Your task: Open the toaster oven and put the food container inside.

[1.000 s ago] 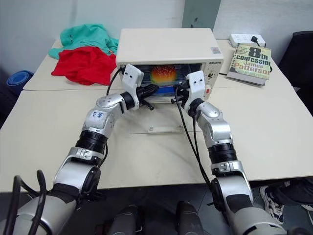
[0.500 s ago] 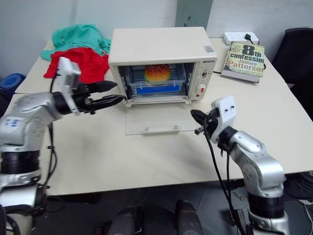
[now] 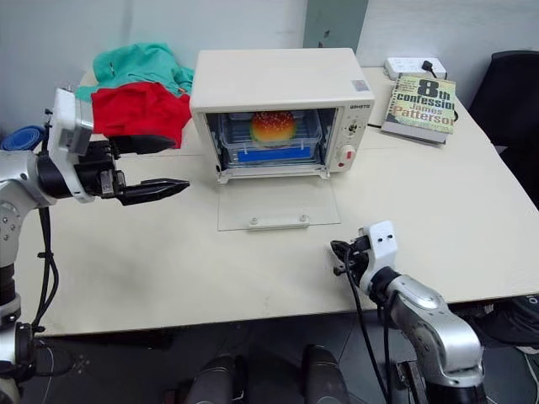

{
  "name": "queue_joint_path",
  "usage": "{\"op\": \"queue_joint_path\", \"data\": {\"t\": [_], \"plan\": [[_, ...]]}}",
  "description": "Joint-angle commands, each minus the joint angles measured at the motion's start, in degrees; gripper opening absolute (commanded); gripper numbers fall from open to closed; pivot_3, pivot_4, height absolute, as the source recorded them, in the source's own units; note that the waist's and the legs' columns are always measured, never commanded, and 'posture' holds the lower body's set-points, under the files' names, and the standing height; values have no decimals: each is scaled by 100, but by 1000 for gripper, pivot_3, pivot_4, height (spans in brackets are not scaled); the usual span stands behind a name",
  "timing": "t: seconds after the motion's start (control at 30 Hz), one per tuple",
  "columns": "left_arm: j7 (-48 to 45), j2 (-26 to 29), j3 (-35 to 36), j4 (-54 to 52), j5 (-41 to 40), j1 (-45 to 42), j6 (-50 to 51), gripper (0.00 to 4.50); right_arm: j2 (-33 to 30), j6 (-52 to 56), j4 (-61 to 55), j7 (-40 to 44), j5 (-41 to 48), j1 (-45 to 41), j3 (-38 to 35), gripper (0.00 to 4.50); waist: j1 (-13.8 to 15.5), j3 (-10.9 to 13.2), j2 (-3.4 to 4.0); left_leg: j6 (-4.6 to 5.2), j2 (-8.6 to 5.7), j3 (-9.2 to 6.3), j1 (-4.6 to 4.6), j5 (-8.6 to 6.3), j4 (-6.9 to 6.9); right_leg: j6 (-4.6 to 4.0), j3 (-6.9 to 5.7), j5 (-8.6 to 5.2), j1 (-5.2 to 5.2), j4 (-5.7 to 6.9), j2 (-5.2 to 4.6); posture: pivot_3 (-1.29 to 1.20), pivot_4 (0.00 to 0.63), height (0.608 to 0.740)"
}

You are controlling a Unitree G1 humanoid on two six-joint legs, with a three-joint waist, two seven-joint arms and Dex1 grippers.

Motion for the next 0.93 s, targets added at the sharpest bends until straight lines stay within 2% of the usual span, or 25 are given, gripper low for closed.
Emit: {"op": "queue_joint_path", "data": {"t": [0.03, 0.27, 0.4, 0.53, 0.63, 0.8, 0.93], "plan": [[64, 11, -13, -170, -54, -95, -62, 4472, 54, -453, 280, 35, -206, -323, -4, 0, -9, 0, 0, 0, 0, -1, 0, 0, 0, 0, 1, 0, -1, 2, 0, 0, 150, 740], [183, -89, -82, -76, -41, -201, -135, 4472, -134, -508, 579, 289, -183, -995, -110, 0, -4, 0, 0, -2, 1, -2, 0, 1, 0, 0, 1, 0, -3, 5, 2, 0, 150, 740], [193, -94, -70, 64, 21, -253, -227, 4472, -527, -5, 25, 646, 583, -1468, -596, 0, 5, 1, 2, -2, 1, -2, -1, 1, 0, 1, 1, 0, -2, 13, 2, 0, 150, 740], [193, -52, -42, 290, 85, -326, -335, 4472, -1276, 585, -21, 863, 1279, -2111, -1275, 0, 8, 5, 8, -1, 1, -2, -2, 1, 2, 3, 1, 1, -4, 23, 2, 0, 150, 740], [114, 32, 8, 314, 33, -315, -322, 4472, -2166, 811, 11, 1454, 1451, -2130, -1523, 0, 39, 5, 7, -1, 2, -4, -1, 0, -2, 1, -1, 0, -3, 6, 2, 0, 150, 740], [-64, 306, 102, 437, 32, -270, -294, 4472, -3477, 1012, 170, 2607, 1746, -1579, -2197, 0, 144, 5, 7, 2, 1, 9, -6, -2, 1, 3, 2, 1, -3, 0, 1, 0, 150, 740], [-265, 611, 212, 541, 89, -184, -406, 4472, -4082, 1139, 332, 3358, 1942, -1077, -2846, 0, 151, 5, 7, 4, 1, 10, -5, -4, 5, 5, 3, 2, -1, -17, 1, 0, 150, 740]]}}
